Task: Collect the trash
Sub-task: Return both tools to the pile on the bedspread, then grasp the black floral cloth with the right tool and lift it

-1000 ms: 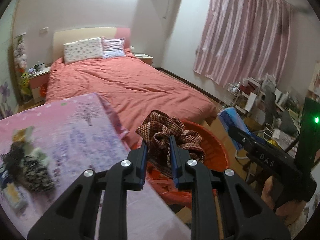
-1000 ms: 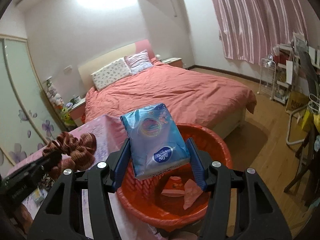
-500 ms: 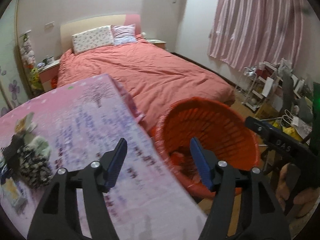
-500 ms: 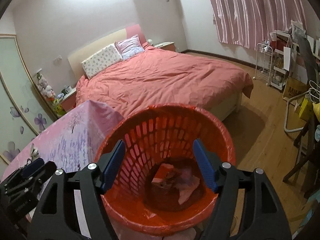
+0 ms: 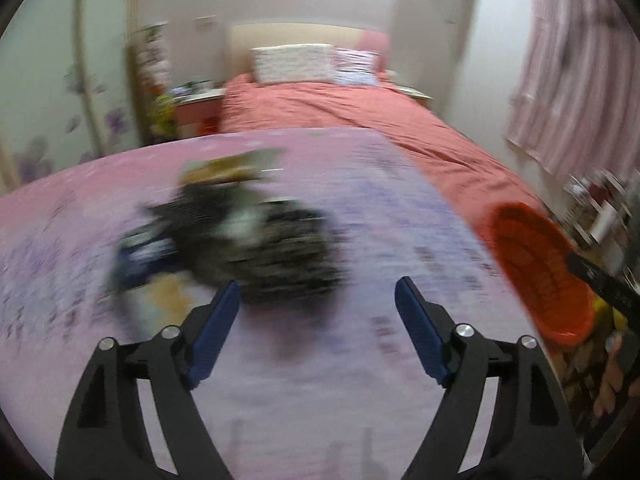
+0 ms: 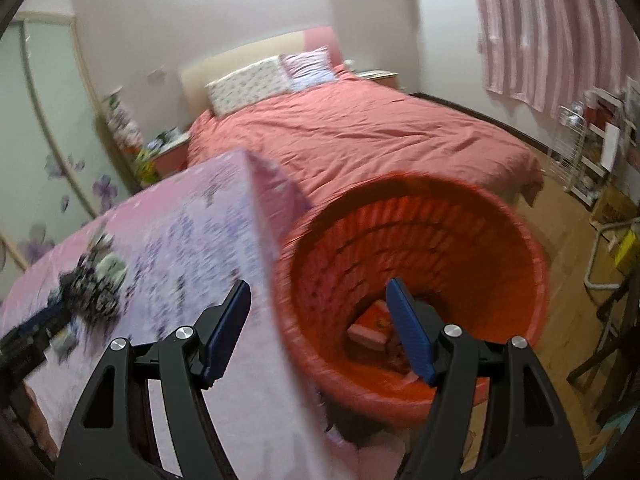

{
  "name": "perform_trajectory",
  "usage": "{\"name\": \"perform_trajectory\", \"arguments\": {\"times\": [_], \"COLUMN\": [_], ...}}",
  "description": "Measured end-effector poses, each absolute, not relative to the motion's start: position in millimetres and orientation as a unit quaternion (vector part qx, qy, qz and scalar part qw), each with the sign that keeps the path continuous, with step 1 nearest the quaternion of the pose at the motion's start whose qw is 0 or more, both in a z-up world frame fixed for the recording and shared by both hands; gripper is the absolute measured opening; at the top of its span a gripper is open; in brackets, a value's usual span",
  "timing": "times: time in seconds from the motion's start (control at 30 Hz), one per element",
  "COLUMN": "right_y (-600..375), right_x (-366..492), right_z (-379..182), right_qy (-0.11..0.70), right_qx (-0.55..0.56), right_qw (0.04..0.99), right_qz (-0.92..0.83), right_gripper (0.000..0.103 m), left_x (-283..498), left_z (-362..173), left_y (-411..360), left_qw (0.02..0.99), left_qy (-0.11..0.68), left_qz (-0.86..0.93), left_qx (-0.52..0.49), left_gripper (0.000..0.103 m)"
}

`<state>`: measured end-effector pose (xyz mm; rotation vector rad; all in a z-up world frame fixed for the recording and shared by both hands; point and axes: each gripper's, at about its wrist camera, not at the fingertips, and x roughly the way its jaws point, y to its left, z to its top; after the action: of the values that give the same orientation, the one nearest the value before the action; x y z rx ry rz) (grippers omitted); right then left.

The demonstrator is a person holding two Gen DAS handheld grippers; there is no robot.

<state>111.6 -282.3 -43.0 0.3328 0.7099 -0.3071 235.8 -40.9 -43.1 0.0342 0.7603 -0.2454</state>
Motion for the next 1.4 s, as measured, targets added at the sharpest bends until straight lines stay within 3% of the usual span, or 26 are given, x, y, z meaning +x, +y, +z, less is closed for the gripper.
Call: {"name": "perform_trajectory", "arguments": {"times": [0.2,0.37,0.43,0.5,0.6,0.9,1.23,1.33,1.4], "right_y": [-234.9,-197.3,-184.1,-173.8,-158.2,-110.6,-74.8,-76.4,-86.2], "right_x": [128.6,139.0,143.3,147.4,153.7,182.1,234.9,244.6,239.7], "right_z": [-48.6,-49.8,-50.9,-52.2,-54.1,-56.7,-58.2,-67.7,-70.1], "right_qy": [0.368,0.379,0.384,0.389,0.393,0.389,0.393,0.419,0.422], "right_qx": [0.132,0.116,0.109,0.105,0.098,0.099,0.106,0.102,0.112], "right_qw": [0.914,0.915,0.914,0.913,0.913,0.916,0.914,0.902,0.900], "right_qz": [-0.106,-0.078,-0.068,-0.062,-0.048,0.002,0.000,0.002,0.001], "right_gripper": [0.070,0.070,0.070,0.070,0.070,0.070,0.069,0.023,0.016], "left_x": [257.1,274.9,279.7,286.5,288.9,285.4,285.5,284.3,284.1], "left_z": [-55.2,-68.9,-74.8,-80.0,-84.8,-91.4,-92.4,-92.2,-92.1], "left_y": [33.8,44.0,37.8,34.4,37.0,75.6,65.6,65.2,64.9], "left_qw": [0.920,0.912,0.911,0.908,0.903,0.899,0.897,0.897,0.897], "left_qy": [0.390,0.410,0.412,0.419,0.429,0.437,0.442,0.442,0.442], "left_qz": [-0.023,-0.009,-0.013,-0.013,-0.024,-0.028,-0.021,-0.022,-0.023], "left_qx": [-0.025,-0.030,-0.025,-0.016,-0.017,-0.018,0.008,0.008,0.006], "left_gripper": [0.084,0.084,0.079,0.063,0.052,0.053,0.056,0.056,0.056]}}
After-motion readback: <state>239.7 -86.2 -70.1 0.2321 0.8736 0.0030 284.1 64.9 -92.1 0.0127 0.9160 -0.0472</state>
